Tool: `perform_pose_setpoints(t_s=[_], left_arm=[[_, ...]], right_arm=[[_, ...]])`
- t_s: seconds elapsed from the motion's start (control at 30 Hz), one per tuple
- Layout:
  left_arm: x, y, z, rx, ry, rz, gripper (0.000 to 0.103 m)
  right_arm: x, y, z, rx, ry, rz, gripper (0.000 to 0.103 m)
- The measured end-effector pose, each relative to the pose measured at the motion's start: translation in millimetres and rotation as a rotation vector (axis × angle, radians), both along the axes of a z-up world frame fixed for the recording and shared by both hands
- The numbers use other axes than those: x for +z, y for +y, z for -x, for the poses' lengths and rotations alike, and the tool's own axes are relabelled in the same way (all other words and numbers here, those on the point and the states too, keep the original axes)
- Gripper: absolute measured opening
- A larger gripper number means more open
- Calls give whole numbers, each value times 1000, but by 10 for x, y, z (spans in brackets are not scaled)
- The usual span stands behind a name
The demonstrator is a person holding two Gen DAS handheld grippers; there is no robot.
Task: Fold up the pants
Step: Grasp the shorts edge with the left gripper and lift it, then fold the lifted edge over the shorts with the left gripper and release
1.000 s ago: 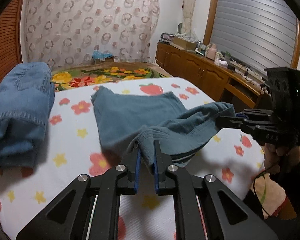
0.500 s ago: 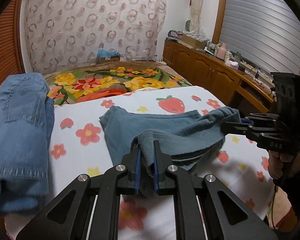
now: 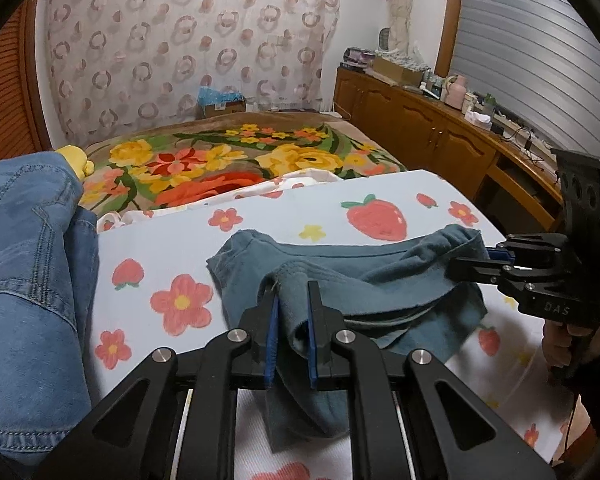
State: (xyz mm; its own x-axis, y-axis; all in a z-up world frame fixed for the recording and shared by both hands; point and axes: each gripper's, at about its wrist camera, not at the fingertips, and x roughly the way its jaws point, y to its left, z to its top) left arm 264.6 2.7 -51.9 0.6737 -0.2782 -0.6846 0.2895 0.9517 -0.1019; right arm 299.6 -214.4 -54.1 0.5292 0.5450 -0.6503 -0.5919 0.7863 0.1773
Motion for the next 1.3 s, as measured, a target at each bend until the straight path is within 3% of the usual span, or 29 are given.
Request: perform_pose_setpoints(t_s=[0.13, 0.27, 0.4, 0.73, 1.0, 1.3], left_arm=[[1, 24, 10, 28, -6, -31, 26], [24, 88, 84, 37, -15, -47, 48], [-9, 145, 164, 27, 0, -56, 48], [-2, 225, 325, 32, 5, -42, 48], [-218, 253, 389, 21, 65, -61, 48], [-211, 171, 346, -9, 68, -105, 48]], right_arm=[[70, -3, 42, 21, -15, 0, 22], [134, -43, 73, 8, -34, 3, 27], [151, -105, 127, -5, -52, 11, 37], [106, -163, 186, 13, -28, 46, 38], [-88, -23, 126, 66, 37, 138, 41], [-43, 154, -115, 75, 0, 217, 41]])
